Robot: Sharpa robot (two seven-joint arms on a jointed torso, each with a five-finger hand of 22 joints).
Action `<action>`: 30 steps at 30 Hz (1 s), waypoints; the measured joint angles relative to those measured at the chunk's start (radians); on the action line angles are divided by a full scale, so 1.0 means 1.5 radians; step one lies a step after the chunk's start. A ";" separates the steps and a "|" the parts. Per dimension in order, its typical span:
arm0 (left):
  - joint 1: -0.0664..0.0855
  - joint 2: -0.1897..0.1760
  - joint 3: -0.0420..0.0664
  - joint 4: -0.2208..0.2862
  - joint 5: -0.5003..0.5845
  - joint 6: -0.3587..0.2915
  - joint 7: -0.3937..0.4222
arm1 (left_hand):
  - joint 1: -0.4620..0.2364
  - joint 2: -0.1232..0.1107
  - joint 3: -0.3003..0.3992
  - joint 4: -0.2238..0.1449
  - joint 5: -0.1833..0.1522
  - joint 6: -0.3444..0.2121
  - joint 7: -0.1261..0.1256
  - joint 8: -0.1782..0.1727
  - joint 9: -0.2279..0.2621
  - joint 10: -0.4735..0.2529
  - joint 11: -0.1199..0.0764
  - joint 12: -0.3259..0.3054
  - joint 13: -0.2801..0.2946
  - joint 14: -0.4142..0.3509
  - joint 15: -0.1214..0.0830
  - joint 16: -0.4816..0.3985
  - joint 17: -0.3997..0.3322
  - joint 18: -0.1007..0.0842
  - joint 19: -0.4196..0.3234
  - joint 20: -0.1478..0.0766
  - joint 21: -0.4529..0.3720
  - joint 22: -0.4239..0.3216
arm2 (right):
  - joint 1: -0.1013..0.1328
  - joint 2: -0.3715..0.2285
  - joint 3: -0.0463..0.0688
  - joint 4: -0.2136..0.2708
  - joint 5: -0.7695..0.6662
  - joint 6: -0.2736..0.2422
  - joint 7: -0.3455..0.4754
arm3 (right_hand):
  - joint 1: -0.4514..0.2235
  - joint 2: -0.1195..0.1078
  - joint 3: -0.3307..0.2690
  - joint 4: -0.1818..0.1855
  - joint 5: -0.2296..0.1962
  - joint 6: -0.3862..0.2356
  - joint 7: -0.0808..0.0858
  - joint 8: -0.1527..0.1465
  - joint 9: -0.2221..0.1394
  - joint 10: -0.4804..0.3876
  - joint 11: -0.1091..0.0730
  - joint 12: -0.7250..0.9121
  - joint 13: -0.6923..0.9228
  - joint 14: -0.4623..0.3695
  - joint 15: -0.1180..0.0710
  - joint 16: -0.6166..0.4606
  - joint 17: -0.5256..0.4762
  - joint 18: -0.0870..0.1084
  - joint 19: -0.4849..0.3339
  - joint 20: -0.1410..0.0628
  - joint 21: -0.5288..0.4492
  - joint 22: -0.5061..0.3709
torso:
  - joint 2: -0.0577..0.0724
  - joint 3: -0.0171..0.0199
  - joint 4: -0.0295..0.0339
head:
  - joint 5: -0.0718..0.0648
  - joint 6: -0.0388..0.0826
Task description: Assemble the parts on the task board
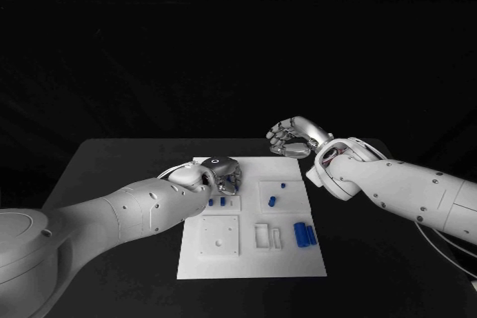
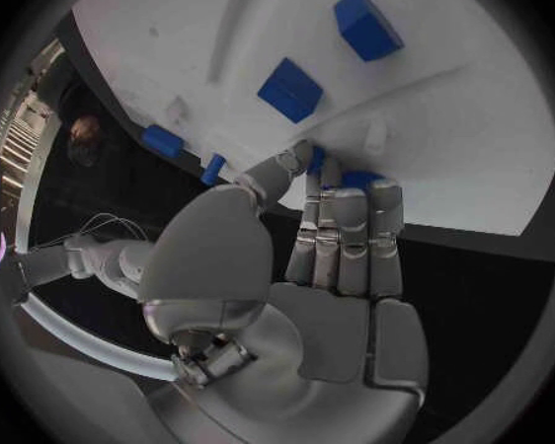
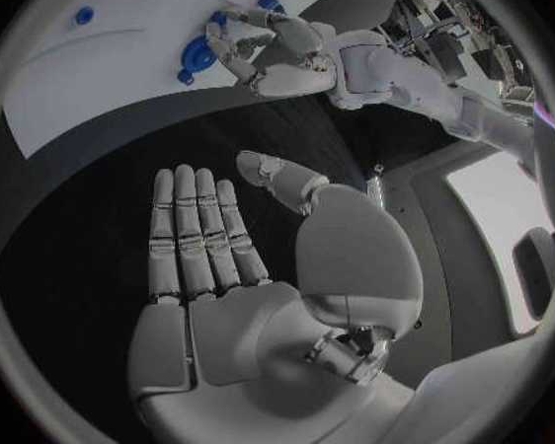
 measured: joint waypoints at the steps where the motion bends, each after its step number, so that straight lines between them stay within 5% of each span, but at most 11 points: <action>1: 0.000 0.000 0.000 0.000 0.000 0.000 0.000 | 0.000 0.002 0.002 0.000 0.000 0.004 -0.001 0.001 0.000 0.004 -0.001 -0.001 0.000 0.003 -0.002 0.002 -0.001 0.000 0.001 0.001 0.001 0.000 | 0.000 0.000 0.000 0.000 0.000 0.000 0.000 | 0.000 0.000 0.000 0.000 0.000 0.000 0.000 0.000 0.000 0.000 0.000 0.000 0.000 0.000 0.000 0.000 0.000 0.000 0.000 0.000 0.000 0.000 | 0.000 0.0000 0.0001 | 0.000 0.000; 12: -0.002 -0.001 0.000 0.003 0.000 -0.001 -0.001 | 0.007 0.014 0.020 -0.005 0.003 0.031 -0.009 0.013 0.003 0.038 -0.021 0.003 0.006 0.029 -0.016 0.002 -0.006 0.000 0.016 -0.004 0.008 0.000 | 0.000 0.000 0.000 0.000 0.000 0.000 0.000 | 0.000 0.000 -0.002 -0.002 0.000 0.000 0.000 0.000 -0.001 0.000 0.000 0.000 -0.002 -0.002 0.002 -0.002 -0.001 0.000 0.000 0.000 -0.003 0.000 | -0.001 0.0000 0.0013 | 0.000 -0.001; 30: -0.010 -0.031 -0.003 0.029 0.005 -0.052 -0.003 | 0.009 0.017 0.028 -0.010 -0.002 0.039 -0.015 0.017 0.003 0.064 -0.026 -0.003 0.011 0.049 -0.025 0.012 -0.006 0.000 0.038 -0.014 0.023 0.000 | 0.000 -0.002 0.000 0.000 0.000 0.000 0.001 | 0.003 0.003 -0.002 -0.002 0.003 0.000 0.000 0.000 -0.001 0.002 0.002 -0.005 -0.008 -0.005 0.004 -0.007 -0.003 0.000 -0.004 0.004 -0.006 0.000 | -0.001 -0.0004 0.0021 | 0.003 0.004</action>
